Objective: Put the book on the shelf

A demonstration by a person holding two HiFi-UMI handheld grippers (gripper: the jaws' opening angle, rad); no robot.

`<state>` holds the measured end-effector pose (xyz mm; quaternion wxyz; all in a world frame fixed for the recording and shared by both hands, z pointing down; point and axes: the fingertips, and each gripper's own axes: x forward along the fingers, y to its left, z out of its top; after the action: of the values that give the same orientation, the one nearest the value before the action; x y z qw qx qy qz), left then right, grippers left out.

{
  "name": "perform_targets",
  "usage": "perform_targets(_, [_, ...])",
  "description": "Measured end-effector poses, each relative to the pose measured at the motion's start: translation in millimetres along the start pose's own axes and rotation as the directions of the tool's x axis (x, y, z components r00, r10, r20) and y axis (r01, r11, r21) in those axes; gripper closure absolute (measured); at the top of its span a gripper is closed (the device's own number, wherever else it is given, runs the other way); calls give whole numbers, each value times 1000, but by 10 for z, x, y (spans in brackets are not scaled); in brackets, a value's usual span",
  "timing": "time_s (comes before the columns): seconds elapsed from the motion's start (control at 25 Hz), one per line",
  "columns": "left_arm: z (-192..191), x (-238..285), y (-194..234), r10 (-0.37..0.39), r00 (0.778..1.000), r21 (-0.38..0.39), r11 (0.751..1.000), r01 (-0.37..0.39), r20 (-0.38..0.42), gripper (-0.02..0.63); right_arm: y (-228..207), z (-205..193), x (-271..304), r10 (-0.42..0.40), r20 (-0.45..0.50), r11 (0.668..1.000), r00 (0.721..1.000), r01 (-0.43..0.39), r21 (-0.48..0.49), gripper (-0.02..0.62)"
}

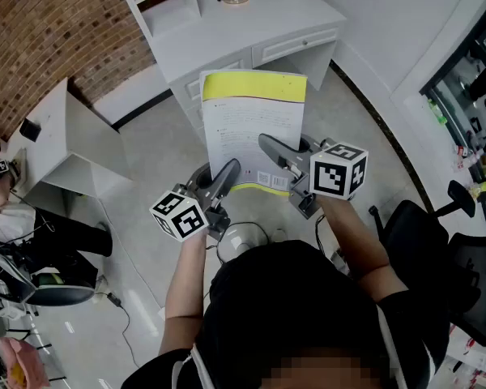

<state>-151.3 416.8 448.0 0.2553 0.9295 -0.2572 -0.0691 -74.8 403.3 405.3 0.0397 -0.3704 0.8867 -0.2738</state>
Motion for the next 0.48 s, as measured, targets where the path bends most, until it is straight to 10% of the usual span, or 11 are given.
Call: perform_targets(0.48, [-81,50,-9,14,1000,-8,1000,-14,22,528,-103,-54,-43,9,-10,1000,1000,-9,26,523])
